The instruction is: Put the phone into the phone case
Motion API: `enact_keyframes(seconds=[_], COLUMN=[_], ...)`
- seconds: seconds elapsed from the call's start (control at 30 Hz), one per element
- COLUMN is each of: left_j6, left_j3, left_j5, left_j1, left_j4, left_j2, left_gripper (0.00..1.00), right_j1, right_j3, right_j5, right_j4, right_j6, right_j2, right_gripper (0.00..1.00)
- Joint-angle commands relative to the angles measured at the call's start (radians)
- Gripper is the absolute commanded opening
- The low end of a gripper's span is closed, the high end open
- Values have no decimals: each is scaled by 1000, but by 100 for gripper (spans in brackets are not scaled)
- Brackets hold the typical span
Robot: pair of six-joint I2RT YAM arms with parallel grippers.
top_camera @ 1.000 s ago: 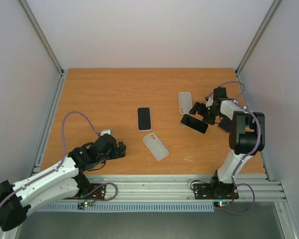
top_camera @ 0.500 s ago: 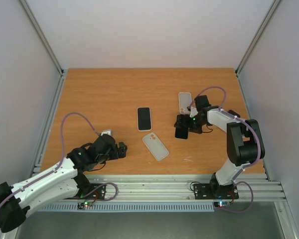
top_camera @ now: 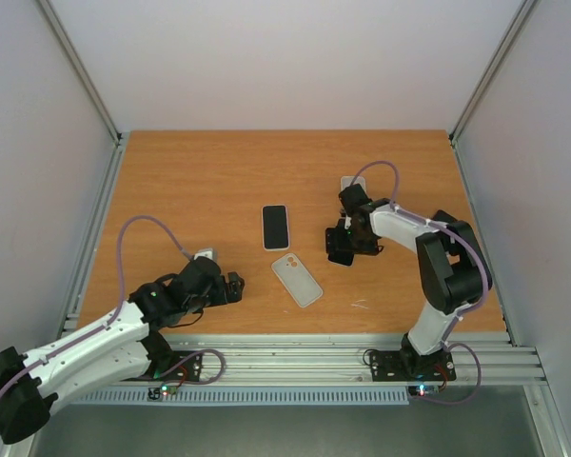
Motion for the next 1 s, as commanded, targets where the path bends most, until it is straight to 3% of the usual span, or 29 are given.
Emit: enact_keyframes(seconds=[0.0,0.63,0.97], left_j6=[-18,-54,-83], left_j3=[-17,-28,-32], left_j5=[-6,23,63], left_j1=[4,4,5], left_j4=[49,94,128], left_j2=[1,25,16], left_gripper=[99,99,99], right_j1=[44,79,79], right_j3=[18,22,-35], right_j5=[147,284,272], right_j4=[-60,-34,-5], right_j6=[69,182,181], right_j2=[78,149,64], right_gripper=[98,97,78])
